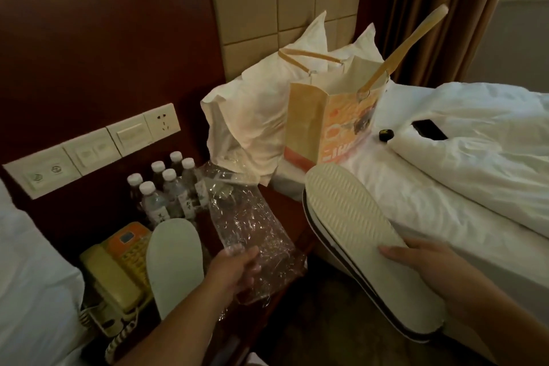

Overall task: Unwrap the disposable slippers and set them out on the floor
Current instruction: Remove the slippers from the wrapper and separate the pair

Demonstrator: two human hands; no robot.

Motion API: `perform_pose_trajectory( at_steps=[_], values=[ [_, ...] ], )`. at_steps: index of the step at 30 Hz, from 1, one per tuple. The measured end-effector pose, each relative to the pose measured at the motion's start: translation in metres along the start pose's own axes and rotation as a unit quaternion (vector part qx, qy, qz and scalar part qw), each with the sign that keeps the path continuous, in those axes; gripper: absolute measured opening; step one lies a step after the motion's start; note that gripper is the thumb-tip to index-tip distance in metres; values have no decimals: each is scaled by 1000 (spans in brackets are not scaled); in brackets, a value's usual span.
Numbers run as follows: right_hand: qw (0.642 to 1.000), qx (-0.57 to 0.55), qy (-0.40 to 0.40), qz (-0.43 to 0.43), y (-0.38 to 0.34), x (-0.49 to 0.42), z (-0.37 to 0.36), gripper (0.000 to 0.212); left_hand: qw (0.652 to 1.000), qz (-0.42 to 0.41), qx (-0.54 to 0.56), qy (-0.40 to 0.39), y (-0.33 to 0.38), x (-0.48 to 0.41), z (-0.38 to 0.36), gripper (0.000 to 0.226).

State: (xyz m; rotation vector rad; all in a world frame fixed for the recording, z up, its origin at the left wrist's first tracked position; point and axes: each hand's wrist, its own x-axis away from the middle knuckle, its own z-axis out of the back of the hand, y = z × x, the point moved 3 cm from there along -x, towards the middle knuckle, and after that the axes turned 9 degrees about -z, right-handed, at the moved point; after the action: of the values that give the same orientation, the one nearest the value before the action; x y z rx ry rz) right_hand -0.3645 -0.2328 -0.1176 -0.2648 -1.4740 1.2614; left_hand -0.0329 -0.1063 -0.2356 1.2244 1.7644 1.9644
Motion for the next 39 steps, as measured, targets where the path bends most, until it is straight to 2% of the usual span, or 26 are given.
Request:
perform_pose_trajectory(
  at_steps=[5,9,11,14,16,18,20,22,25,27,29,32,35,39],
  values=[
    [1000,-17,3,-3,4,-17,4,42,999,29,-25,-15,-2,-13,-6,60],
    [1000,-22,14,0,1,-25,4,39,998,25,-29,-56,-3,-21,-4,120],
    [999,-28,10,14,-1,-25,-1,42,997,8,-44,-63,1,-20,-4,127],
    [999,-37,-10,30,-7,-23,-14,42,983,-53,-173,-13,13,-13,-4,123],
    [998,-36,-27,39,-10,-19,-27,42,968,-107,-227,14,22,-1,-5,110],
    [998,-39,-38,43,-14,-13,-42,42,967,-143,-211,-7,30,15,-8,81],
    [997,-45,-34,50,-18,-5,-57,39,965,-163,-200,-53,40,37,-14,43],
    [997,-47,-18,63,-24,5,-71,34,960,-183,-188,-96,51,60,-20,27],
    [994,-58,1,94,-34,23,-91,28,962,-188,-122,-153,66,89,-31,32],
    [991,-71,2,115,-39,39,-104,24,965,-189,-82,-164,74,105,-33,46],
    [986,-80,9,143,-42,55,-115,28,965,-197,-57,-164,78,118,-32,50],
    [976,-44,31,212,-46,76,-126,50,966,-208,-46,-149,82,134,-25,48],
    [956,80,51,278,-45,92,-137,70,967,-219,-36,-128,83,148,-16,45],
    [932,206,66,290,-40,109,-149,116,958,-262,-43,-112,86,163,-4,43]
  ],
)
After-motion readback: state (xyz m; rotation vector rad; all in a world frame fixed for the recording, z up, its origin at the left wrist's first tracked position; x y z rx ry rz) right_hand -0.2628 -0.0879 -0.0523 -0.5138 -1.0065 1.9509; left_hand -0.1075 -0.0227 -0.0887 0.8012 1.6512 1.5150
